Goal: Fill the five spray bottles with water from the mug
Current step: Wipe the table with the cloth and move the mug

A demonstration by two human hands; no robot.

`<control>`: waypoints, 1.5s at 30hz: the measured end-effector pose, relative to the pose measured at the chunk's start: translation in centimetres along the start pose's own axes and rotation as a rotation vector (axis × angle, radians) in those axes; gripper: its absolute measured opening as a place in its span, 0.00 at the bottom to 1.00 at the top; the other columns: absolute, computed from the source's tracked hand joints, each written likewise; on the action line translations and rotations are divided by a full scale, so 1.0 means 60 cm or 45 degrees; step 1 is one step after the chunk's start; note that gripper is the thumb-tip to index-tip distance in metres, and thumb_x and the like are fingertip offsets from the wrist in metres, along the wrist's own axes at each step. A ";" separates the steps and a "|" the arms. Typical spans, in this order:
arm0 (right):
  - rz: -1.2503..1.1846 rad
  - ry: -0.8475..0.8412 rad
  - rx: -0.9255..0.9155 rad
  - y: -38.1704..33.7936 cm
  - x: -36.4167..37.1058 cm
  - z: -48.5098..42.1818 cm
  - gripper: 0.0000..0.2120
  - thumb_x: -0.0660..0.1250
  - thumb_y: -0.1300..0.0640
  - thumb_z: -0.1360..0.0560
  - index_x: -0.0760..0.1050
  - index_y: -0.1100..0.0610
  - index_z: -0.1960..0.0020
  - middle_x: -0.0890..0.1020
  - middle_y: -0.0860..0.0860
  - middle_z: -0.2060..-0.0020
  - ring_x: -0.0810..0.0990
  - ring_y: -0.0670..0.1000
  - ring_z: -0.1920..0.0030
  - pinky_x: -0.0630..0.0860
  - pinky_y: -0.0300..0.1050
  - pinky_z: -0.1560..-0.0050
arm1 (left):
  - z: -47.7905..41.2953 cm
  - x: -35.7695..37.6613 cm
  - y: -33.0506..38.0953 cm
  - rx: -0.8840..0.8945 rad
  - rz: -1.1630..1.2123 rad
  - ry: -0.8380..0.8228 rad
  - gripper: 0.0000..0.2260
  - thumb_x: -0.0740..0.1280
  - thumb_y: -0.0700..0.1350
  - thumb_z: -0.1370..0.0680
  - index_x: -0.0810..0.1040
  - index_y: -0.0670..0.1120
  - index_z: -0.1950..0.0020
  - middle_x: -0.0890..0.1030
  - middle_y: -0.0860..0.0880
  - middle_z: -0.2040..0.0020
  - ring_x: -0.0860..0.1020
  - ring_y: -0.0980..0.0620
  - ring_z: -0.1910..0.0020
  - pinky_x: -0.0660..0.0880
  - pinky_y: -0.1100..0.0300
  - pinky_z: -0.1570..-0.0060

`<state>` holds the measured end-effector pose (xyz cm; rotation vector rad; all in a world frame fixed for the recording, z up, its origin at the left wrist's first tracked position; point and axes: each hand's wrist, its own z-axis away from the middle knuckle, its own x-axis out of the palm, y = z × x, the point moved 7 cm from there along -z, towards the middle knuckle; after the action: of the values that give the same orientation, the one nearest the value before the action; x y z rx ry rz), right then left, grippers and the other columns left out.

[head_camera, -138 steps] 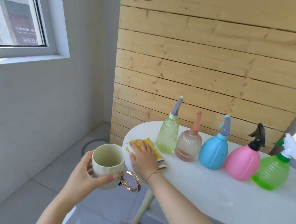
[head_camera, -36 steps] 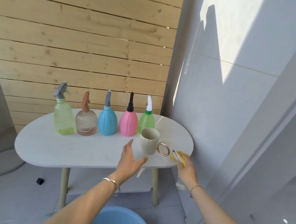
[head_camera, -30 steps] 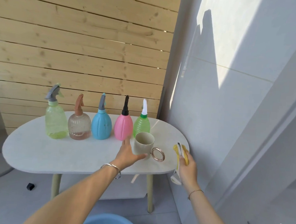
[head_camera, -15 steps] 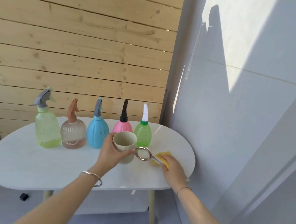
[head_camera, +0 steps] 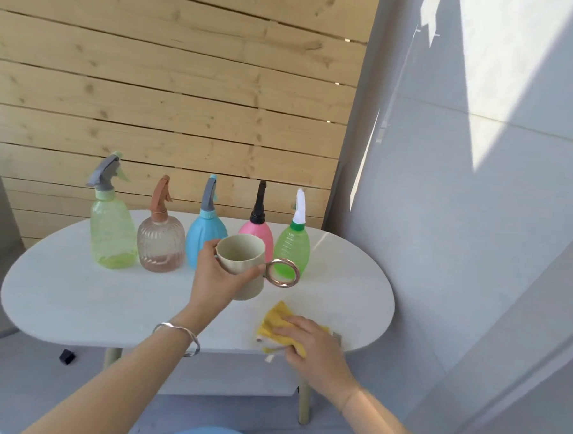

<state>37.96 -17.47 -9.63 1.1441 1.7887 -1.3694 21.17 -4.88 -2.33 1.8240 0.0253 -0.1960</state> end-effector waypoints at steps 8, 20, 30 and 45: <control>-0.044 0.387 0.483 0.162 -0.123 0.090 0.14 0.68 0.66 0.30 0.82 0.52 0.49 0.80 0.46 0.44 0.79 0.48 0.44 0.73 0.41 0.48 | 0.047 0.132 -0.025 -0.036 0.009 -0.111 0.37 0.84 0.54 0.41 0.68 0.50 0.40 0.75 0.48 0.42 0.76 0.49 0.43 0.77 0.50 0.44; -0.908 0.989 1.054 0.201 -0.198 0.154 0.13 0.62 0.64 0.25 0.81 0.54 0.46 0.80 0.51 0.63 0.75 0.52 0.65 0.80 0.56 0.58 | 0.077 0.197 -0.037 -0.035 -0.080 -0.076 0.40 0.84 0.54 0.41 0.68 0.47 0.37 0.71 0.50 0.41 0.73 0.50 0.42 0.75 0.52 0.44; -1.113 0.925 0.880 0.147 -0.208 0.108 0.16 0.63 0.66 0.25 0.79 0.54 0.41 0.83 0.52 0.51 0.81 0.51 0.54 0.78 0.47 0.52 | 0.068 0.207 -0.029 -0.053 -0.194 -0.079 0.43 0.83 0.56 0.40 0.65 0.44 0.34 0.69 0.50 0.40 0.73 0.46 0.39 0.75 0.51 0.45; -0.831 0.302 0.369 -0.139 -0.072 -0.058 0.16 0.63 0.65 0.24 0.76 0.46 0.45 0.81 0.45 0.49 0.78 0.41 0.49 0.74 0.36 0.43 | 0.124 -0.178 -0.074 -0.163 -0.314 0.140 0.34 0.73 0.53 0.27 0.62 0.46 0.26 0.65 0.53 0.38 0.67 0.48 0.33 0.65 0.53 0.33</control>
<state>32.52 -16.08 -1.34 0.9209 2.3168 -1.9833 9.25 -9.93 -6.86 1.6989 0.3341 -0.2615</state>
